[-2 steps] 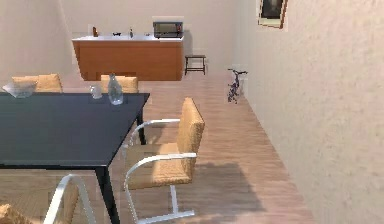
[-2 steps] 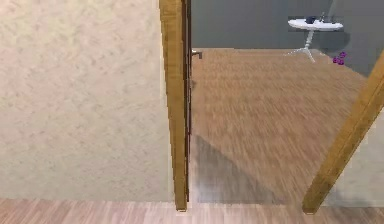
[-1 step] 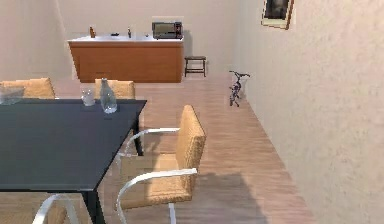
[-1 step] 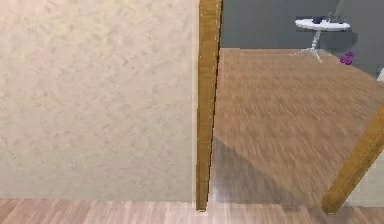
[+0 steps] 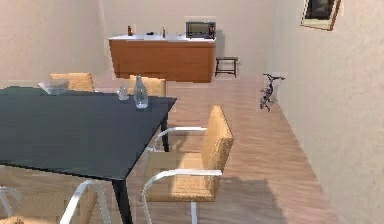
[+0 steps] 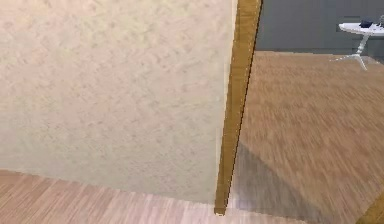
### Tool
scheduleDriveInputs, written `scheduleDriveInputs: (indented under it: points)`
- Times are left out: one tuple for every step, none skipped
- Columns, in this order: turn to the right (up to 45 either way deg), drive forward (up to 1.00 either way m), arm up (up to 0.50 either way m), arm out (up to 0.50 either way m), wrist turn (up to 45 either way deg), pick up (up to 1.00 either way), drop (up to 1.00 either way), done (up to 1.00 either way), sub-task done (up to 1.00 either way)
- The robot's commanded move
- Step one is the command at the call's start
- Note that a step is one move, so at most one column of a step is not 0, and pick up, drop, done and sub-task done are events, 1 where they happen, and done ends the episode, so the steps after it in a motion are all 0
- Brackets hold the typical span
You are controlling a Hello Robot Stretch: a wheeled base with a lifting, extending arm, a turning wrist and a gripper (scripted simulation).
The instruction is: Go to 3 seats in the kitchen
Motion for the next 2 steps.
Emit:
scheduleDriveInputs:
  points:
    - [0.0, 0.0, 0.0, 0.0, 0.0, 0.0, 0.0, 0.0, 1.0]
    - [-45.0, 0.0, 0.0, 0.0, 0.0, 0.0, 0.0, 0.0, 0.0]
